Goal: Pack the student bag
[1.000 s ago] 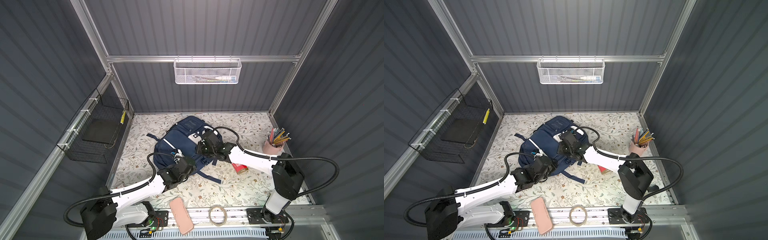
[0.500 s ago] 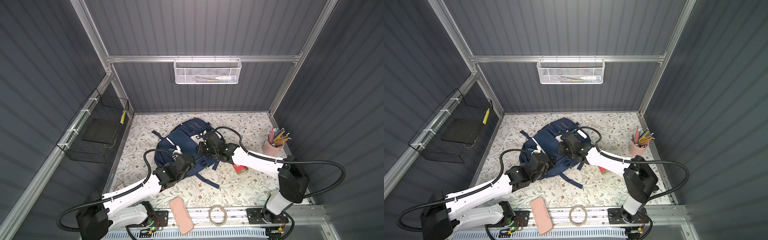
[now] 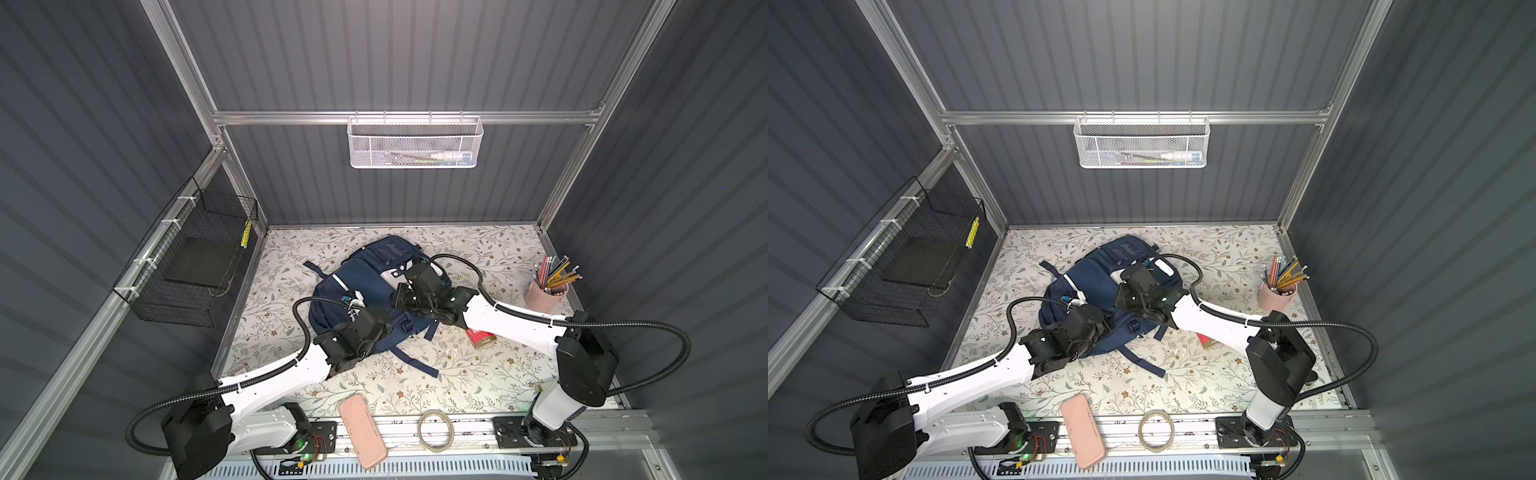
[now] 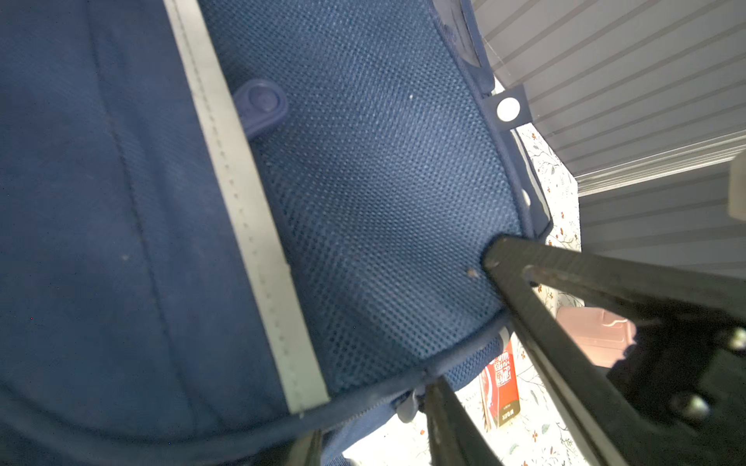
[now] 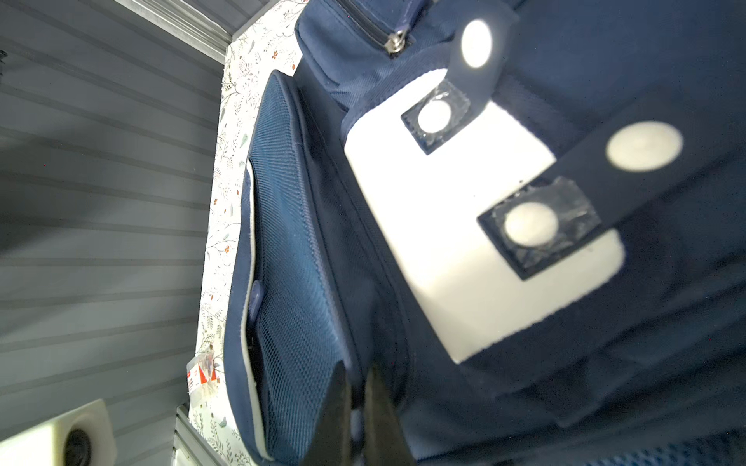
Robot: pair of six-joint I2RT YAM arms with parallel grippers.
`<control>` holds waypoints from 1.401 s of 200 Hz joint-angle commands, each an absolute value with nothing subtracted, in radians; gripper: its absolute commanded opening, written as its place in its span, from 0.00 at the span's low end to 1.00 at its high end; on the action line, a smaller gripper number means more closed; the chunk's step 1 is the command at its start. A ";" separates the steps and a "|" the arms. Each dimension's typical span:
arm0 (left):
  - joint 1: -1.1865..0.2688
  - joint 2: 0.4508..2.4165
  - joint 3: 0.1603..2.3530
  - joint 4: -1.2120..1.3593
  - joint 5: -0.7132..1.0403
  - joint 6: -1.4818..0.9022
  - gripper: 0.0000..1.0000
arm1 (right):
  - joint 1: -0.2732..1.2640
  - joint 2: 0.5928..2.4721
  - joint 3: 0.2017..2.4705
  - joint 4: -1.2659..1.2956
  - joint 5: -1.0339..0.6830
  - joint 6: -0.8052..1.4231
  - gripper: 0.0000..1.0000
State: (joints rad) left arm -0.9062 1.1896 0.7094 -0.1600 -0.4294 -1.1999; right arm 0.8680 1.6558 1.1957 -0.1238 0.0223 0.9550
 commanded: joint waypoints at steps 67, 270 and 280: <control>-0.844 1.228 0.743 -0.167 -0.503 -1.151 0.19 | 0.890 1.600 1.160 -0.018 -0.077 0.977 0.00; -0.776 0.997 0.629 -0.160 -0.125 -1.045 0.00 | 0.853 1.742 1.148 -0.043 -0.048 0.906 0.00; -0.776 1.012 0.611 -0.146 -0.105 -1.039 0.00 | 0.853 1.744 1.145 -0.046 -0.044 0.903 0.00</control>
